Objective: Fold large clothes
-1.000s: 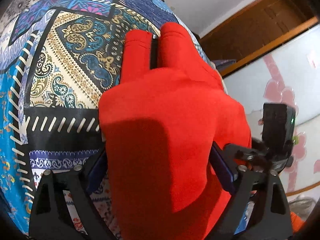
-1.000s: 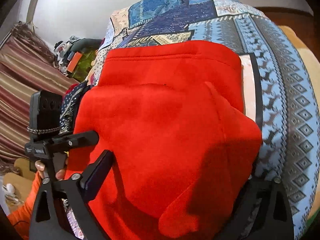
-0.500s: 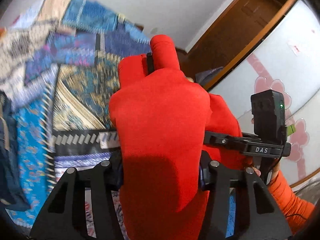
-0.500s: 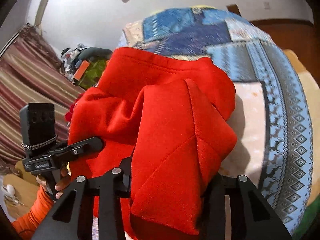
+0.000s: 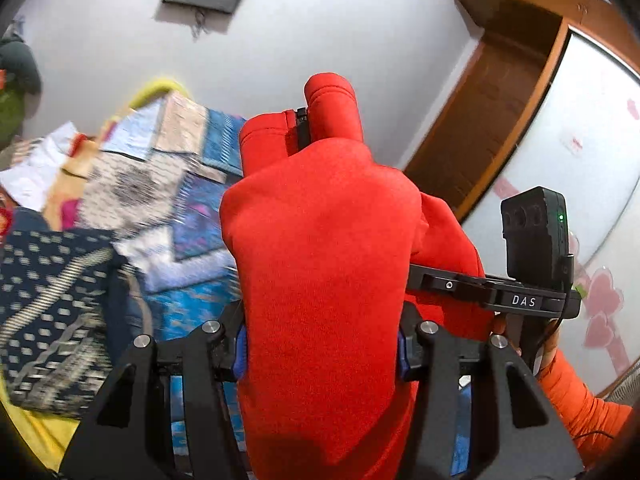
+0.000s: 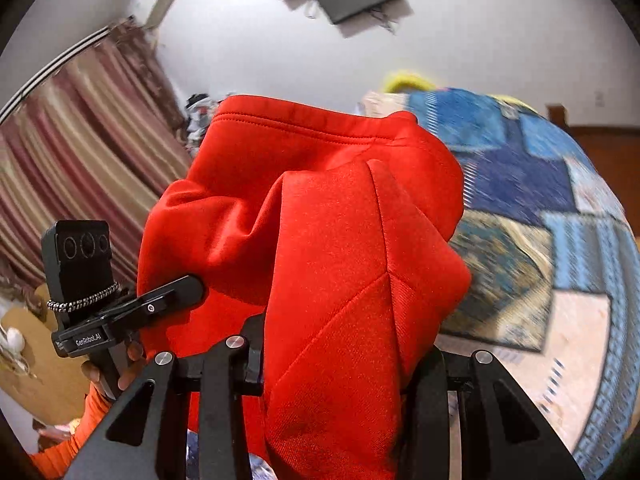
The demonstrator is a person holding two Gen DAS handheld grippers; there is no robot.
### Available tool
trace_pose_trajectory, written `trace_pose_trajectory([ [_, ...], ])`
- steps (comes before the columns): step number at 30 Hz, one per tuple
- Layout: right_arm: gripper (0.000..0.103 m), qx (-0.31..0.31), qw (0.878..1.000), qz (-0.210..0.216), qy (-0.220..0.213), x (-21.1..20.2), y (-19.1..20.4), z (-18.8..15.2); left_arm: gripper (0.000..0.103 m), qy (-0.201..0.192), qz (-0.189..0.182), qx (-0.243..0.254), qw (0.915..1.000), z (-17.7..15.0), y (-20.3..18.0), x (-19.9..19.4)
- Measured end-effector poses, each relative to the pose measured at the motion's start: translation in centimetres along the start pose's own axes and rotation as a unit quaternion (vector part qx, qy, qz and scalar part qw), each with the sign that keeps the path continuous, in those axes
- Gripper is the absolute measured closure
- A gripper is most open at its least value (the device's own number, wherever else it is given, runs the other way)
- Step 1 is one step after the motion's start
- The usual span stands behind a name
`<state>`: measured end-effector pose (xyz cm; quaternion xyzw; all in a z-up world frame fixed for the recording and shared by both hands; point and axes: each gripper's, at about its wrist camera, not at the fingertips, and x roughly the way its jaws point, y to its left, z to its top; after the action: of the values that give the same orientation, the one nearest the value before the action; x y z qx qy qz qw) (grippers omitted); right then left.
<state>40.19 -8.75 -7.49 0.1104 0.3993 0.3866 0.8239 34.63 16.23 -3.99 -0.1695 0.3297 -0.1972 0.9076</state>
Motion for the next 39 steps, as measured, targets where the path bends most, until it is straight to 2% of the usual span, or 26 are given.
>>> trace_pose_trajectory([
  [5, 0.068, -0.031, 0.999, 0.022, 0.017, 5.6, 5.3, 1.7, 0.051, -0.029, 0.023, -0.024, 0.999, 0.1, 5.5, -4.2],
  [10, 0.069, -0.048, 0.997, 0.039, 0.037, 12.8, 9.1, 2.7, 0.051, -0.041, 0.055, -0.048, 0.9965, -0.2, 11.9, -6.2],
  [15, 0.077, -0.043, 0.995, 0.063, 0.066, 21.1, 11.5, 3.4, 0.05, -0.025, 0.07, -0.105, 0.9917, -0.8, 20.7, -6.4],
  [18, 0.078, -0.052, 0.993, 0.059, 0.088, 26.3, 12.7, 3.3, 0.05, -0.01, 0.081, -0.148, 0.9856, -1.5, 26.3, -5.3],
  [21, 0.078, -0.06, 0.99, 0.049, 0.115, 31.1, 12.9, 2.8, 0.05, -0.005, 0.063, -0.2, 0.9778, -2.6, 31.4, -4.6],
  [24, 0.078, -0.045, 0.988, 0.053, 0.135, 34.5, 11.8, 2.3, 0.047, -0.009, 0.032, -0.222, 0.9744, -4.0, 34.2, -4.6],
  [28, 0.073, -0.003, 0.985, 0.077, 0.151, 35.8, 8.9, 1.6, 0.037, -0.001, 0.04, -0.195, 0.9801, -4.8, 34.3, -4.6],
  [30, 0.067, -0.003, 0.986, 0.069, 0.151, 34.9, 8.1, 1.4, 0.032, 0.004, 0.058, -0.178, 0.9823, -4.8, 33.9, -4.4],
  [31, 0.059, -0.005, 0.987, 0.054, 0.15, 34.4, 7.5, 1.3, 0.029, 0.006, 0.068, -0.171, 0.983, -4.7, 33.7, -4.3],
  [32, 0.04, -0.007, 0.989, 0.034, 0.147, 33.7, 7.1, 1.2, 0.028, 0.007, 0.081, -0.162, 0.9834, -4.6, 33.6, -4.3],
  [34, 0.023, -0.017, 0.991, -0.022, 0.131, 31.9, 6.0, 1.0, 0.024, 0.009, 0.095, -0.156, 0.9831, -4.4, 33.8, -4.3],
  [36, 0.023, -0.021, 0.99, -0.045, 0.132, 30.3, 4.7, 1.0, 0.023, 0.016, 0.102, -0.161, 0.9816, -4.5, 34.1, -4.4],
  [39, 0.023, -0.006, 0.99, -0.07, 0.123, 28.1, 4.0, 1.3, 0.023, 0.014, 0.141, -0.151, 0.9783, -4.0, 32.9, -5.0],
])
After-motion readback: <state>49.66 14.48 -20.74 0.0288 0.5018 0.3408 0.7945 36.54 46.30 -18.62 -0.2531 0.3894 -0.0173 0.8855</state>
